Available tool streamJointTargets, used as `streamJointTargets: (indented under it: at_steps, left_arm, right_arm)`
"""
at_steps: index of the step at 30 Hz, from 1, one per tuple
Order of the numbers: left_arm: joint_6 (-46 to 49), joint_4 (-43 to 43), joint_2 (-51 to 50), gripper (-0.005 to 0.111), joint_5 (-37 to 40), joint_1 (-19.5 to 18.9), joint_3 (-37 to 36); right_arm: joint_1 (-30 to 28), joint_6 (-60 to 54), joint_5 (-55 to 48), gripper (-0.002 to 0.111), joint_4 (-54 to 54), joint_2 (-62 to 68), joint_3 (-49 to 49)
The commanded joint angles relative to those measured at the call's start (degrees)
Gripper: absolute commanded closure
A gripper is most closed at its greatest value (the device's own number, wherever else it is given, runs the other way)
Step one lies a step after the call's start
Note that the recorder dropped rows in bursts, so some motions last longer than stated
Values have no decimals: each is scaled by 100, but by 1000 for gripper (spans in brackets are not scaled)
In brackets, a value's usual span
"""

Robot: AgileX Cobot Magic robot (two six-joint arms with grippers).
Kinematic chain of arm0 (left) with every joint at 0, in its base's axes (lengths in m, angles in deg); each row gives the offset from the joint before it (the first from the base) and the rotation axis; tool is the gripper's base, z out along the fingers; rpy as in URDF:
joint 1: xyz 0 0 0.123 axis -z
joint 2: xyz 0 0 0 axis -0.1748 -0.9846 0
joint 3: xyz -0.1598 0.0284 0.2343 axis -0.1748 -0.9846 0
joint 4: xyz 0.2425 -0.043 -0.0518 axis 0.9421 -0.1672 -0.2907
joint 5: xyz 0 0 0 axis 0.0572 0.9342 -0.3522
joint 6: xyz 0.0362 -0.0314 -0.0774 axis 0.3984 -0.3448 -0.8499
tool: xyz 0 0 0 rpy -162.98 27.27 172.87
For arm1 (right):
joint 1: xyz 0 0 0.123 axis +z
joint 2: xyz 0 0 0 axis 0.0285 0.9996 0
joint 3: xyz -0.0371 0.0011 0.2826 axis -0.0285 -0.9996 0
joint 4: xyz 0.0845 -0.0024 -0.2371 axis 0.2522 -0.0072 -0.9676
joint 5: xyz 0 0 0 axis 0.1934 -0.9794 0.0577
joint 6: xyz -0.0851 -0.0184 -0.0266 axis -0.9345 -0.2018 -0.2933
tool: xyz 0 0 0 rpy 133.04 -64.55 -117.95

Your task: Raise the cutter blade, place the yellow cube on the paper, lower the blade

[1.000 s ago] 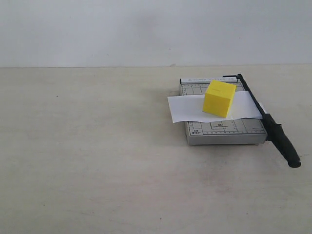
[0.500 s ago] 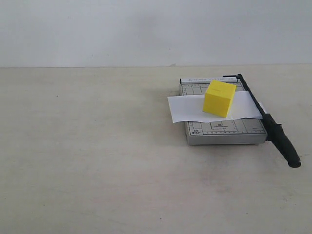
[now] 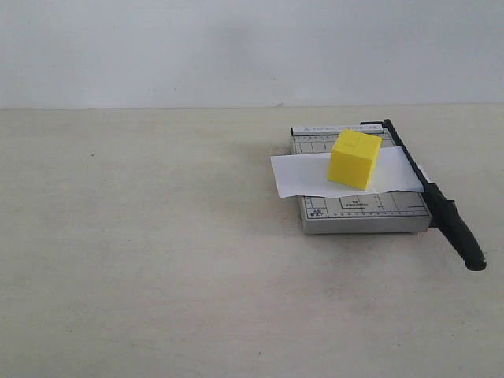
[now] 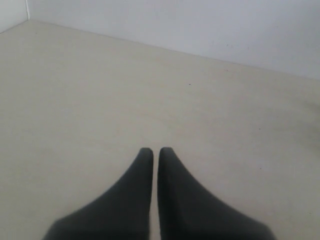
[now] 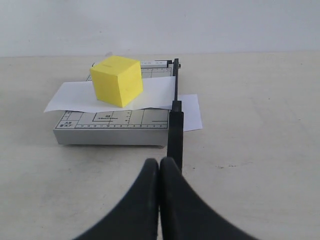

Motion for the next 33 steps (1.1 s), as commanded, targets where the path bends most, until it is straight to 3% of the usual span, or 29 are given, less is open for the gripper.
streamJointTargets:
  at_steps: [1,33]
  left_arm:
    - [49,-55,17,102,11,14,-17]
    - [91,-43,17,102,-34,14,-17]
  right_arm:
    - [-13,-9,21,108,-2,-33,1]
    - [-13,-9,48,108,-2,-33,1]
